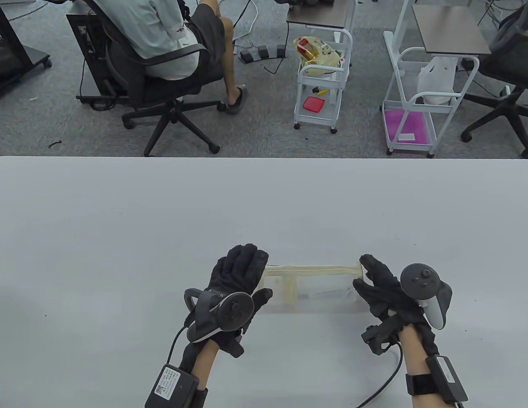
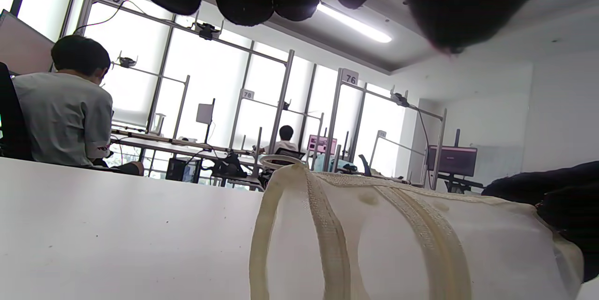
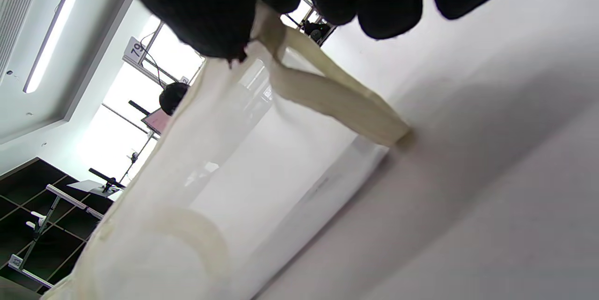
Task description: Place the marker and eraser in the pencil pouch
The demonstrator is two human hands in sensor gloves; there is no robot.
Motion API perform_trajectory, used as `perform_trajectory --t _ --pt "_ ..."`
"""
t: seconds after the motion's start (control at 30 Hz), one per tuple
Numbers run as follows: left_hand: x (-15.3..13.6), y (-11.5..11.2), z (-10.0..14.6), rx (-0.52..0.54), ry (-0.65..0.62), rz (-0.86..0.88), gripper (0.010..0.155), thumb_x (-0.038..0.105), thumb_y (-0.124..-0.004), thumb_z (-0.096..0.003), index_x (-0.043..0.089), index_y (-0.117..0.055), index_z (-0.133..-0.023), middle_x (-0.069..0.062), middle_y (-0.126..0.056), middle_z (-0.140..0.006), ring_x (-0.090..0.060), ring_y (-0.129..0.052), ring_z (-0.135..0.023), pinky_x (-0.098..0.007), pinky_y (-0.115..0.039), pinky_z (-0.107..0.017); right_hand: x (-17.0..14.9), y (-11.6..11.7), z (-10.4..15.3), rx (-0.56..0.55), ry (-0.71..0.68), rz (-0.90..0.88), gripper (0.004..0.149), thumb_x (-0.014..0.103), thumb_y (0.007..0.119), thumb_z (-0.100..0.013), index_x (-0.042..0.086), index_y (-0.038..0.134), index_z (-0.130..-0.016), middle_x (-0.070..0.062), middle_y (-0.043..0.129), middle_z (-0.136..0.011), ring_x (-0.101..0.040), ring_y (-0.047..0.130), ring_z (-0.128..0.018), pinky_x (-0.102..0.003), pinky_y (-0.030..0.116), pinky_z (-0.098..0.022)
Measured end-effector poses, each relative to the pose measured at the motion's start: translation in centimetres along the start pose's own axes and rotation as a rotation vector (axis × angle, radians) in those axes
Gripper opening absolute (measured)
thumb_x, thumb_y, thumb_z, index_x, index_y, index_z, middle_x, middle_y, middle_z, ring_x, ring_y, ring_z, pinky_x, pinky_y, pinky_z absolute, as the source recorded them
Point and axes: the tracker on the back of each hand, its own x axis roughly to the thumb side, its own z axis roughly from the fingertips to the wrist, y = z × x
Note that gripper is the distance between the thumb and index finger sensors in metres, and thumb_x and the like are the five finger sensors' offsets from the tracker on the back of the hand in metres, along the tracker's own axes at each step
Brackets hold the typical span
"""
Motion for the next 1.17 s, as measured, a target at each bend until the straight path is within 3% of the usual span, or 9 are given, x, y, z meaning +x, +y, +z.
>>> perform_trajectory --t 0.17,0.3,0.43,0.6,0.83,1.17 --pt "0.1 -0.3 0.1 0.001 -0.003 -0.03 0.08 0.058 -0.07 -0.0408 0.03 -0.046 -0.112 -0.007 -0.053 -0.121 -0.035 -0.06 -0.111 -0.058 -0.06 -0.076 0.9 -1.3 0.7 -0.077 -0.051 0.016 0.072 0.034 0.083 -0.047 0.013 0.056 -0.11 -0.024 0.053 -0.112 -0.055 0.063 -0.1 -0.069 0.058 -0.064" --pt "0.1 -0.2 0.1 0.004 0.001 -0.029 0.075 0.05 -0.069 -0.0439 0.03 -0.044 -0.112 -0.007 -0.05 -0.122 -0.035 -0.058 -0.112 -0.058 -0.058 -0.077 2.7 -2.7 1.9 -0.179 -0.173 0.081 0.073 0.037 0.082 -0.048 0.014 0.053 -0.111 -0.023 0.049 -0.114 -0.055 0.057 -0.103 -0.069 0.054 -0.066" --pt "0.2 0.3 0.3 0.037 -0.004 -0.004 0.08 0.055 -0.069 -0.0428 0.029 -0.039 -0.113 -0.008 -0.045 -0.123 -0.036 -0.053 -0.113 -0.059 -0.055 -0.078 4.7 -3.6 3.2 -0.232 -0.322 0.17 0.08 0.043 0.08 -0.047 0.017 0.044 -0.113 -0.02 0.038 -0.117 -0.054 0.045 -0.108 -0.07 0.046 -0.069" --pt "0.5 1.2 0.6 0.09 -0.021 0.022 0.083 0.059 -0.067 -0.0422 0.029 -0.037 -0.113 -0.007 -0.043 -0.124 -0.036 -0.051 -0.114 -0.06 -0.053 -0.079 7.0 -3.5 4.5 -0.186 -0.418 0.299 0.087 0.048 0.076 -0.048 0.023 0.025 -0.115 -0.017 0.019 -0.119 -0.053 0.026 -0.111 -0.07 0.034 -0.072" --pt "0.6 1.5 0.8 0.121 -0.03 0.015 0.082 0.059 -0.067 -0.0424 0.03 -0.037 -0.113 -0.007 -0.043 -0.123 -0.036 -0.052 -0.114 -0.059 -0.053 -0.079 8.2 -2.3 5.0 -0.177 -0.466 0.381 0.089 0.05 0.077 -0.047 0.023 0.025 -0.115 -0.016 0.018 -0.119 -0.053 0.024 -0.111 -0.07 0.034 -0.072" --pt "0.8 1.4 0.8 0.128 -0.03 0.013 0.081 0.058 -0.067 -0.0427 0.029 -0.038 -0.113 -0.007 -0.045 -0.123 -0.036 -0.053 -0.113 -0.059 -0.054 -0.079 7.5 -2.1 4.4 -0.15 -0.433 0.391 0.088 0.05 0.077 -0.048 0.023 0.027 -0.115 -0.017 0.02 -0.119 -0.053 0.026 -0.111 -0.07 0.035 -0.072"
